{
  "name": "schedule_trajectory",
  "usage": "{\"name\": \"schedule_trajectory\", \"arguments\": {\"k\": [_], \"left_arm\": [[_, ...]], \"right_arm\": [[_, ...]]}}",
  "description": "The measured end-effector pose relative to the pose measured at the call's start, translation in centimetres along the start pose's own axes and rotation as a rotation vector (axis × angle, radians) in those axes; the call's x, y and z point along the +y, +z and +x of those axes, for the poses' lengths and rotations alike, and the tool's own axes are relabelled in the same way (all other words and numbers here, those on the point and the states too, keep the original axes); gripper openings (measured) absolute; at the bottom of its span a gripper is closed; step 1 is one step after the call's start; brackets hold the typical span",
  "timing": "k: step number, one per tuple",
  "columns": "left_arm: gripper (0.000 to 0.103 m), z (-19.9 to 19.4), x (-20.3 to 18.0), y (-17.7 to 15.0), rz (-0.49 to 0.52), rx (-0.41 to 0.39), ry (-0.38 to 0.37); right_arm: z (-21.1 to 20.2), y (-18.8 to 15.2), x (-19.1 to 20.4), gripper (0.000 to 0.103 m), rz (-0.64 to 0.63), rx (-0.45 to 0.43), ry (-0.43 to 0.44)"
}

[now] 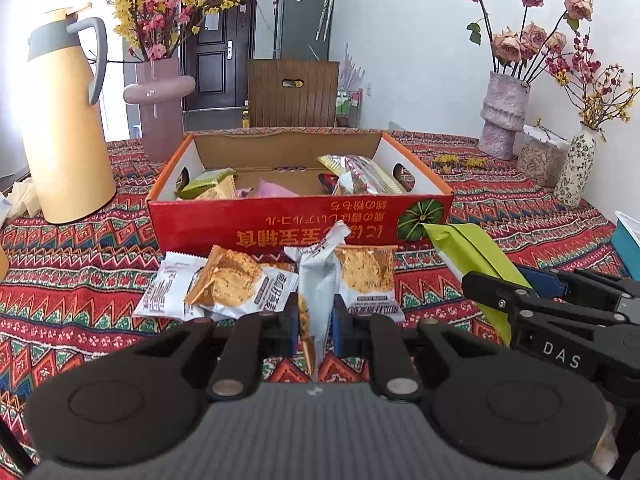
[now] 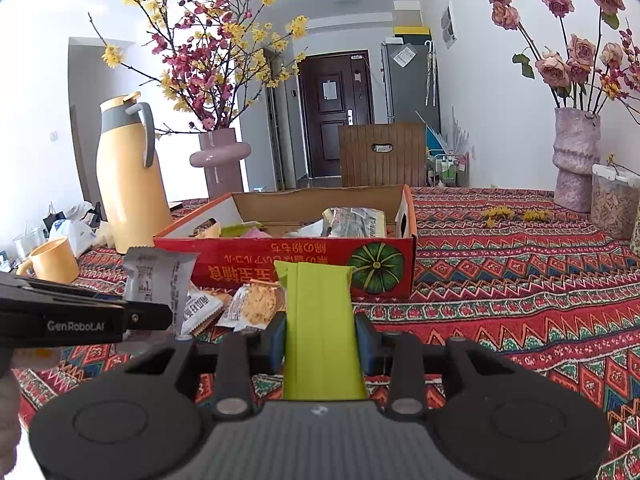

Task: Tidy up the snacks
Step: 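Carry the white and yellow-green packets over the cardboard box, then open both grippers to drop the packets into the box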

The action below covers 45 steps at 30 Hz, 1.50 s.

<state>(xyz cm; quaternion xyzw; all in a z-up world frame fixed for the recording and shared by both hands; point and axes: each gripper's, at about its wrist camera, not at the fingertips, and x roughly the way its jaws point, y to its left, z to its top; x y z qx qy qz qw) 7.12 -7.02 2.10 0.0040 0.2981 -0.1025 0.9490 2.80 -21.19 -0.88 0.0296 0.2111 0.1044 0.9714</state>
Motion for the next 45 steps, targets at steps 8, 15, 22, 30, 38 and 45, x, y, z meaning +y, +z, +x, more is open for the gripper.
{"name": "schedule_trajectory", "arguments": {"k": [8,15,22,30,38,45], "left_arm": [[0.016,0.0,0.6,2.9,0.002,-0.069,0.008],[0.016,0.6,0.9,5.6,0.018,-0.128,0.022],[0.016,2.2,1.7,8.4,0.025,-0.170,0.048],[0.015,5.2,3.6,11.4,-0.006,-0.187,0.077],[0.016,9.8,6.3,12.2,-0.085,-0.178,0.110],[0.016,13.3,7.4,10.9,-0.084,-0.123,0.157]], "right_arm": [[1.8,2.8,0.4,0.034,-0.019,-0.040,-0.002],[4.5,5.9,0.6,0.034,-0.034,-0.079,-0.018],[7.8,9.4,0.6,0.034,-0.050,-0.109,-0.041],[12.2,12.3,0.1,0.034,-0.044,-0.113,-0.073],[16.6,12.0,-1.7,0.034,-0.001,-0.088,-0.146],[18.6,10.7,-2.6,0.034,0.017,-0.031,-0.151]]}}
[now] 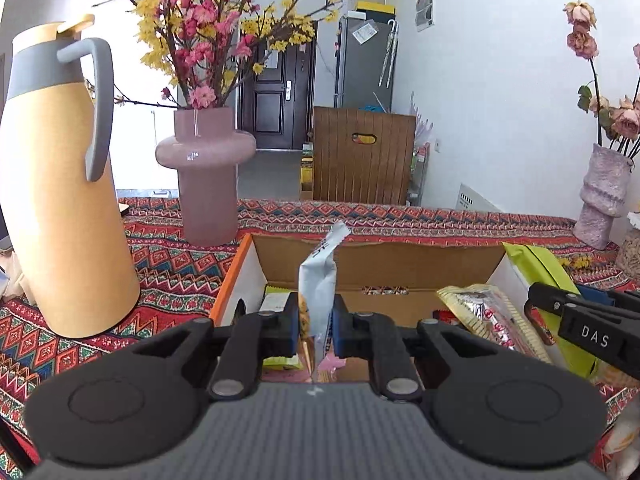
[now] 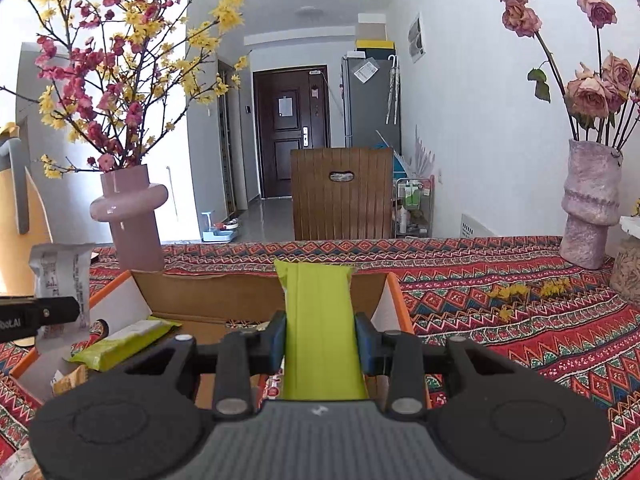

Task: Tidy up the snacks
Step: 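Open both grippers to drop the packets into the box, then move both tools back to the snack pile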

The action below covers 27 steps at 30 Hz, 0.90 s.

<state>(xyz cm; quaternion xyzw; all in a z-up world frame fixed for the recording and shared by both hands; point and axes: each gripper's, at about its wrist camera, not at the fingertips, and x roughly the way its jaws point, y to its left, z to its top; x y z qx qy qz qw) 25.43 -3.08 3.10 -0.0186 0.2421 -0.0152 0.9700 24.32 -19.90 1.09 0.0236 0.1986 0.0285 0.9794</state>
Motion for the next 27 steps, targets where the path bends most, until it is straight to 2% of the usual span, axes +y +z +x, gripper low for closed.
{"name": "schedule_trajectory", "arguments": {"k": [7,8,9,10,12,14,15,16,27], "left_arm": [[0.016,0.4,0.1,-0.7,0.006,0.028,-0.014],[0.020,0.2,0.2,-0.8,0.003,0.024,-0.013],[0.032,0.1,0.2,-0.8,-0.002,0.023,-0.016],[0.039,0.0,0.3,-0.8,-0.009,0.018,-0.018],[0.079,-0.3,0.5,-0.8,-0.024,0.001,-0.002],[0.098,-0.7,0.7,-0.6,-0.040,-0.027,0.019],[0.103,-0.9,0.8,-0.5,-0.047,-0.040,0.027],[0.103,-1.1,0.8,-0.5,-0.053,-0.049,0.031],[0.103,-1.1,0.9,-0.6,-0.057,-0.034,0.048]], "right_arm": [[0.0,-0.6,0.0,0.035,0.006,0.022,-0.013],[-0.3,-0.6,-0.1,0.038,0.012,0.016,-0.012],[-0.5,-0.5,-0.2,0.051,0.020,0.007,-0.013],[-0.8,-0.5,-0.3,0.071,0.028,-0.004,-0.016],[-1.5,-0.4,-0.4,0.092,0.037,-0.033,-0.023],[-2.1,-0.3,-0.6,0.096,0.047,-0.050,-0.015],[-2.2,-0.3,-0.6,0.100,0.052,-0.053,-0.015],[-2.3,-0.3,-0.7,0.103,0.055,-0.054,-0.017],[-3.1,-0.2,-0.4,0.103,0.050,-0.053,-0.011]]}}
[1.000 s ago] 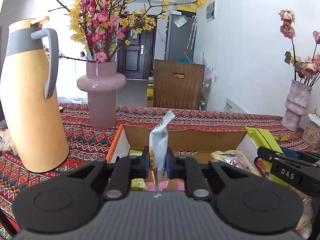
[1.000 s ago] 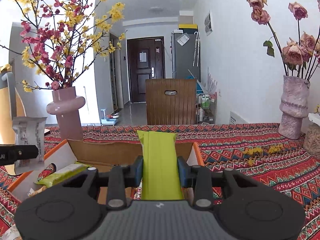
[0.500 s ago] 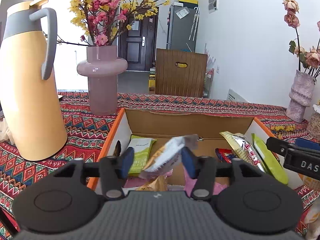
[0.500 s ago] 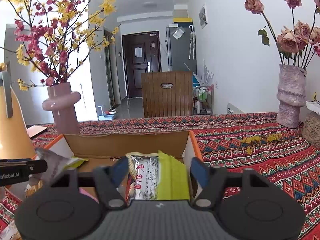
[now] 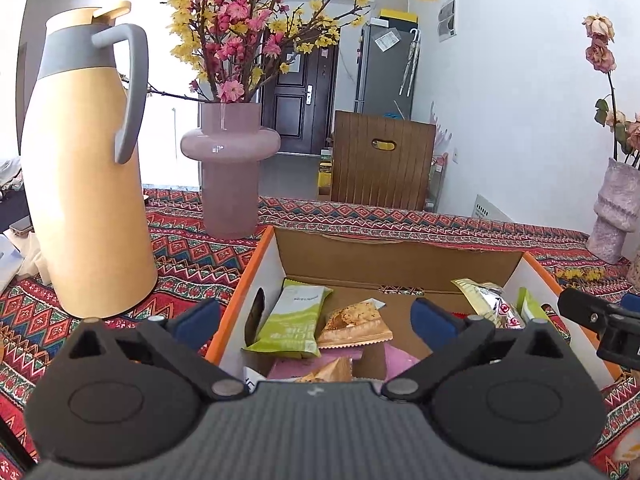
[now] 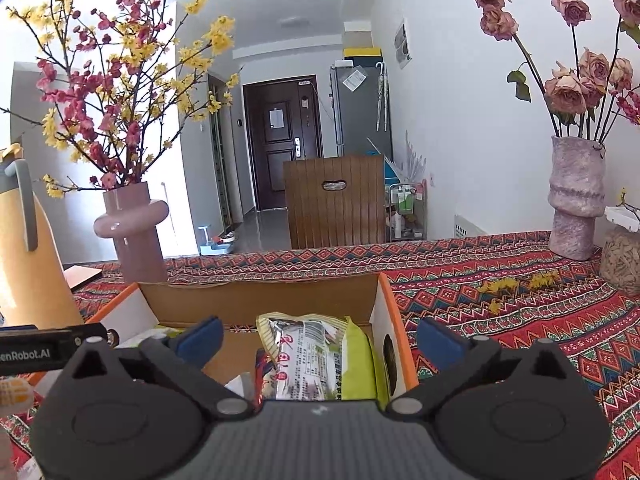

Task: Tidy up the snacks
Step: 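Move both tools back to the snack pile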

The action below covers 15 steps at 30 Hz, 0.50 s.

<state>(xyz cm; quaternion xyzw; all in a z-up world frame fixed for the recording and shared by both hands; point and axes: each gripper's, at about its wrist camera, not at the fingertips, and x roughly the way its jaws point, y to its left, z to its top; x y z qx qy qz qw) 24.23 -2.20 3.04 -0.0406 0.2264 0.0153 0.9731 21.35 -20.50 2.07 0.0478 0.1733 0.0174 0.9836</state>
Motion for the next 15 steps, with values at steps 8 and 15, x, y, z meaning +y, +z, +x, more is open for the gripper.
{"name": "schedule_trajectory", "arguments": {"k": [8,15], "left_arm": [[0.103,-1.7,0.0,1.3,-0.029,0.003,0.013],[0.103,-4.1,0.7,1.4,-0.024,0.013,0.027]], "right_arm": [[-2.8,1.5,0.6,0.103,-0.013,-0.053,0.002],[-5.1,1.5,1.1,0.103,-0.027,-0.048,0.020]]}}
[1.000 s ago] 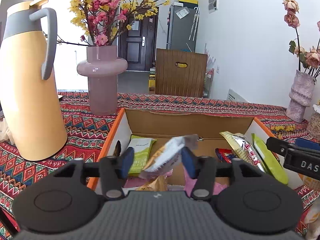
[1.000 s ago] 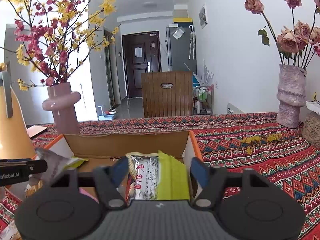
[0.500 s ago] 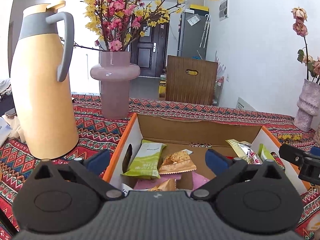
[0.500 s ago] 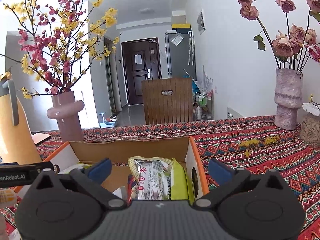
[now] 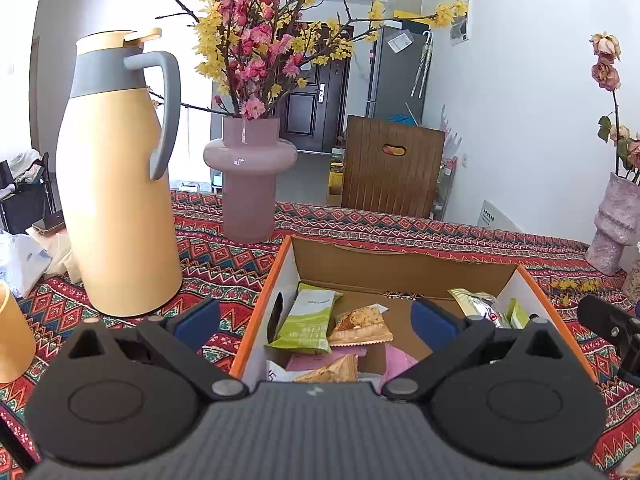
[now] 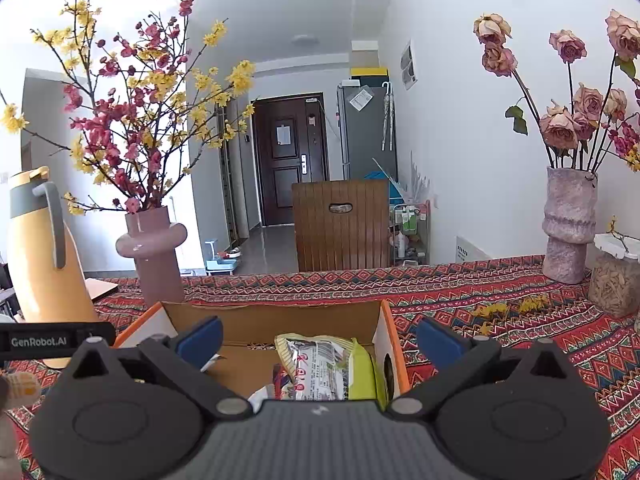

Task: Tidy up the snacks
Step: 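Move both tools back to the snack pile, then grasp a round cookie packet with the right gripper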

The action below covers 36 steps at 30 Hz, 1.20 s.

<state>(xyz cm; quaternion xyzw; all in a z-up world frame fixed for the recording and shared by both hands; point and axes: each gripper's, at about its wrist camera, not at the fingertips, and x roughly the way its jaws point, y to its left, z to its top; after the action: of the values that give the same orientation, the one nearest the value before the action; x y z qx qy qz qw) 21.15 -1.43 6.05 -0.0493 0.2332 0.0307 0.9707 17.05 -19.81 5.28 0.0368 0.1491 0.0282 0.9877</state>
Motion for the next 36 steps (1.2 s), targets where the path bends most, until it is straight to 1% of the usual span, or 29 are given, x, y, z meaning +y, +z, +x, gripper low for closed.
{"name": "schedule_trajectory", "arguments": {"k": [4,11,18,25,28,30,36], "left_arm": [[0.103,-1.3,0.8,-0.6,0.011,0.002,-0.005],[0.103,-2.7,2.3,-2.6,0.032,0.040,-0.015],[0.103,-3.2,4.0,-4.9,0.069,0.082,-0.025],[0.103,-2.8,6.1,-7.2,0.060,0.113,-0.028],[0.103,-2.2,6.9,-8.4,0.052,0.119,-0.060],[0.103,-1.8,7.1,-9.0,0.051,0.128,-0.056],[0.103,-1.7,7.4,-9.0,0.031,0.131,-0.058]], "right_arm": [[-1.2,-0.7,0.5,0.103,-0.012,0.016,0.013],[-2.5,-3.1,1.9,0.103,-0.042,0.093,0.028],[-3.4,-5.5,2.7,0.103,-0.063,0.171,0.028],[-3.7,-7.7,3.0,0.103,-0.090,0.245,0.021],[-3.7,-8.3,3.2,0.103,-0.097,0.272,0.026],[-3.7,-8.6,3.5,0.103,-0.104,0.283,0.030],[-2.9,-8.9,4.4,0.103,-0.116,0.304,0.039]]}}
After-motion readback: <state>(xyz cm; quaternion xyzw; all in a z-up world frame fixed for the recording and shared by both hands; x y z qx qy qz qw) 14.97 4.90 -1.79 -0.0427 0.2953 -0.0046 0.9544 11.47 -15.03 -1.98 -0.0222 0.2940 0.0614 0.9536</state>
